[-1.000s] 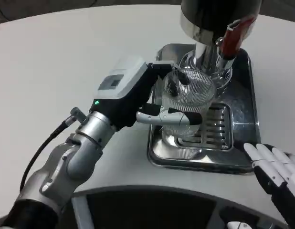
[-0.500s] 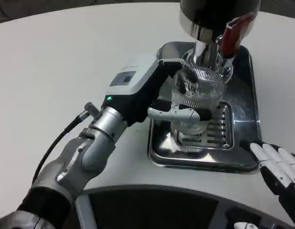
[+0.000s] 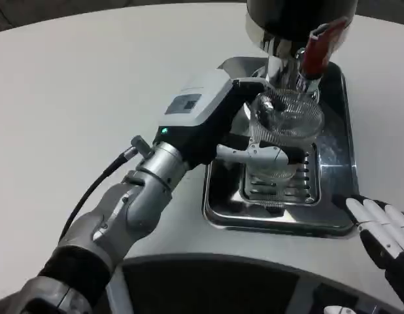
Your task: Grasp the cup under the faucet to collect the drink, then remove the cup.
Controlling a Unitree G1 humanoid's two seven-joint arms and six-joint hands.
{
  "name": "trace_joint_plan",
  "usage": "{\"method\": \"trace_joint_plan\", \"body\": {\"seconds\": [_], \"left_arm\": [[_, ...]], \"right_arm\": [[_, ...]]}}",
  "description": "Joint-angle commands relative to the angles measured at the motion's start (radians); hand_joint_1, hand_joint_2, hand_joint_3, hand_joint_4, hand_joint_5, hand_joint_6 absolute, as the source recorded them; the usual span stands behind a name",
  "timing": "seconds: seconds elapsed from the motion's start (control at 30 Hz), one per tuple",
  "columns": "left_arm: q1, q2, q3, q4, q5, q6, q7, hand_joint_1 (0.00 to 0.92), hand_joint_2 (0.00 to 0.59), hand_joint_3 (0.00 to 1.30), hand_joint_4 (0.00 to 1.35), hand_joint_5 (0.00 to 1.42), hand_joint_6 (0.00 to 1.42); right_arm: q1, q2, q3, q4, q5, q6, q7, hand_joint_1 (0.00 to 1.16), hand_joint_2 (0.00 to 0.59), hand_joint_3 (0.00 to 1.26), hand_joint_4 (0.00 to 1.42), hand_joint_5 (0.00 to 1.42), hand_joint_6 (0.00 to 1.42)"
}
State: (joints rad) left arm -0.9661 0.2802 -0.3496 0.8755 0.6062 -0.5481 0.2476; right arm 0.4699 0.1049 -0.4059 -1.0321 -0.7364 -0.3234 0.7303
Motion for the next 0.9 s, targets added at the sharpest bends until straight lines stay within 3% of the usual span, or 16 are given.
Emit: {"method": "trace_joint_plan", "body": {"seconds": [0.03, 0.63, 0.7, 0.77, 0.9], "left_arm": [[-0.025, -0.013, -0.020, 0.009, 0.015, -0.033, 0.020, 0.522, 0.014, 1.05, 1.21, 1.36, 1.42], [-0.022, -0.008, -0.033, 0.008, 0.009, -0.043, 0.002, 0.499, 0.000, 0.99, 1.12, 1.32, 1.42], [-0.020, -0.006, -0.032, 0.007, 0.009, -0.044, 0.001, 0.488, 0.000, 0.95, 1.05, 1.28, 1.42], [-0.018, -0.003, -0.031, 0.003, 0.010, -0.044, 0.004, 0.410, 0.006, 0.79, 0.85, 1.13, 1.40], [-0.015, 0.007, -0.028, -0.002, 0.005, -0.049, -0.006, 0.321, 0.034, 0.70, 0.71, 1.00, 1.35]], "right_arm": [[-0.003, 0.027, -0.006, -0.015, 0.014, 0.001, 0.012, 0.22, 0.361, 0.03, 0.00, 0.00, 0.00], [0.005, 0.017, -0.015, -0.015, 0.038, 0.018, 0.016, 0.22, 0.361, 0.03, 0.00, 0.00, 0.00], [0.006, 0.016, -0.014, -0.015, 0.041, 0.020, 0.016, 0.23, 0.364, 0.03, 0.00, 0.00, 0.00], [0.007, 0.015, -0.015, -0.015, 0.043, 0.020, 0.015, 0.23, 0.366, 0.03, 0.00, 0.00, 0.00], [0.010, 0.013, -0.017, -0.015, 0.054, 0.020, 0.010, 0.23, 0.369, 0.04, 0.00, 0.00, 0.00]]}}
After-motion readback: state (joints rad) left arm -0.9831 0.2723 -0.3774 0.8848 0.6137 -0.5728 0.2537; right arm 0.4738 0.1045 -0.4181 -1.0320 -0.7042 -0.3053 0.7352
